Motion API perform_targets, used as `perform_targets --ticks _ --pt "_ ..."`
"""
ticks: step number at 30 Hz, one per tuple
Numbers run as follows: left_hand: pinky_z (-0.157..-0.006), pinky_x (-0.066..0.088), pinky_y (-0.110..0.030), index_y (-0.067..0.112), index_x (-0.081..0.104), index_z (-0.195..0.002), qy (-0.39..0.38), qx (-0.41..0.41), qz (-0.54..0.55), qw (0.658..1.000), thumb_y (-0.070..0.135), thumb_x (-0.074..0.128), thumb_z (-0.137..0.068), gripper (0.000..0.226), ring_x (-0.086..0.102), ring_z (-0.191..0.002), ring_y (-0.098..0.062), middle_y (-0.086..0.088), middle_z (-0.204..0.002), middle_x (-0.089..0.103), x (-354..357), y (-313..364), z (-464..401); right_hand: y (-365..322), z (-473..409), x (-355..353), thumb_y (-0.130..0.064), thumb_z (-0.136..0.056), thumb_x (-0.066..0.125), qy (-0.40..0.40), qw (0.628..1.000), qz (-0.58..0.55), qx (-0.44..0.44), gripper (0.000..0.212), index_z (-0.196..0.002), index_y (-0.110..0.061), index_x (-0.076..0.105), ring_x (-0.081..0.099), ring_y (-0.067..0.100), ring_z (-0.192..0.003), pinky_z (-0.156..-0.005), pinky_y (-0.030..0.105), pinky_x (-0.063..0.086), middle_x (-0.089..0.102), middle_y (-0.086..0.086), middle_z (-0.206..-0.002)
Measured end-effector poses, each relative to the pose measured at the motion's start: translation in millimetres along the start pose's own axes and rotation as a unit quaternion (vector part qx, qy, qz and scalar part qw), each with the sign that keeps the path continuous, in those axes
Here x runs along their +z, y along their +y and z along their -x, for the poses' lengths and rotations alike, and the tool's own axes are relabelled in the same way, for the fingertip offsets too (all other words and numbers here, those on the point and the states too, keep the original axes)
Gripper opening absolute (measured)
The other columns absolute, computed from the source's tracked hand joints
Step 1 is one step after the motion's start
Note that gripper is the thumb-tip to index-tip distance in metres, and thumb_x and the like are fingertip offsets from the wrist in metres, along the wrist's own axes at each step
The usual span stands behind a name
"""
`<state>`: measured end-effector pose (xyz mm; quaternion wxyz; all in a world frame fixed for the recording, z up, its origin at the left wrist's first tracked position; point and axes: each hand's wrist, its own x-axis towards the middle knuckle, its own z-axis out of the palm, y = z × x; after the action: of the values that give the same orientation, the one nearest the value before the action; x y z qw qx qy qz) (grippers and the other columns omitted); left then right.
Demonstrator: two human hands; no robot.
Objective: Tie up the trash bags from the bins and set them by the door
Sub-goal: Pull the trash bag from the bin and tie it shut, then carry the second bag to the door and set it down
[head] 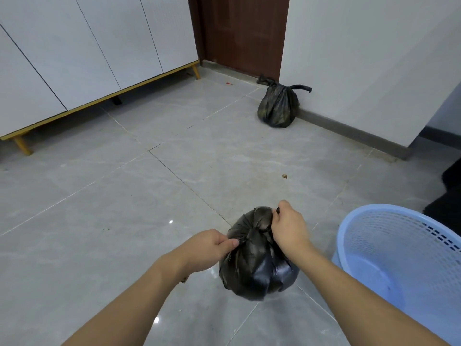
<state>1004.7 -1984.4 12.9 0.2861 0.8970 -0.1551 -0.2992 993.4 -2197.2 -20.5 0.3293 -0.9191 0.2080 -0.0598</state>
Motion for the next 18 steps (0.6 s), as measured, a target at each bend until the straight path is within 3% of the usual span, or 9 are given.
perform_targets --ticks 4,7,10,12,15,18 --pt "-0.053 0.029 -0.029 0.017 0.035 -0.060 -0.013 -0.020 -0.044 0.999 0.053 0.047 -0.094 0.050 0.034 -0.049 -0.014 0.007 -0.051 0.032 1.2 -12.6 4.3 11.0 5.8 8.8 -0.018 -0.093 0.041 -0.061 0.996 0.024 0.055 0.029 -0.066 -0.020 0.031 0.042 0.013 -0.056 -0.045 0.029 0.024 0.046 0.000 -0.066" --pt "-0.051 0.032 -0.027 0.018 0.042 -0.060 0.035 -0.018 -0.050 0.998 0.048 0.046 -0.096 0.047 0.041 -0.050 -0.010 0.008 -0.052 0.042 2.1 -14.7 5.8 11.4 5.5 3.3 -0.021 -0.094 0.047 -0.070 0.997 0.005 0.026 0.034 -0.064 -0.022 0.030 0.043 0.016 -0.060 -0.054 0.031 0.030 0.046 -0.001 -0.070" --pt "-0.048 0.036 -0.021 0.018 0.050 -0.064 0.094 -0.044 0.107 0.989 0.042 0.047 -0.097 0.041 0.044 -0.049 -0.007 0.012 -0.055 0.047 -2.0 -11.2 5.3 11.6 1.3 -12.2 -0.025 -0.094 0.052 -0.063 0.996 -0.054 -0.026 0.029 -0.067 -0.019 0.042 0.047 0.015 -0.066 -0.059 0.026 0.034 0.046 -0.002 -0.079" --pt "-0.061 0.045 -0.025 0.011 0.058 -0.076 0.119 -0.064 0.246 0.960 0.036 0.048 -0.099 0.035 0.054 -0.065 -0.014 0.000 -0.073 0.056 -8.5 -3.8 0.2 7.0 0.0 -20.7 -0.026 -0.092 0.054 -0.029 0.991 -0.126 -0.036 0.026 -0.071 -0.012 0.049 0.050 0.016 -0.066 -0.058 0.026 0.038 0.054 0.002 -0.078" --pt "-0.084 0.053 -0.041 0.005 0.058 -0.092 0.141 -0.068 0.418 0.895 0.027 0.043 -0.102 0.028 0.067 -0.088 -0.029 -0.015 -0.091 0.071 -29.1 19.9 -6.2 -16.2 -4.7 -38.6 -0.026 -0.090 0.056 -0.007 0.980 -0.199 -0.027 0.030 -0.069 -0.011 0.040 0.046 0.015 -0.057 -0.057 0.033 0.042 0.055 0.008 -0.065" --pt "-0.068 0.047 -0.033 0.011 0.050 -0.084 0.189 -0.079 0.421 0.884 0.025 0.038 -0.103 0.027 0.057 -0.063 -0.022 -0.008 -0.064 0.067 -63.3 58.2 -1.4 -57.7 -13.2 -74.0 -0.021 -0.090 0.057 0.006 0.978 -0.208 -0.023 0.037 -0.063 -0.017 0.032 0.043 0.008 -0.049 -0.051 0.026 0.039 0.039 -0.004 -0.055"
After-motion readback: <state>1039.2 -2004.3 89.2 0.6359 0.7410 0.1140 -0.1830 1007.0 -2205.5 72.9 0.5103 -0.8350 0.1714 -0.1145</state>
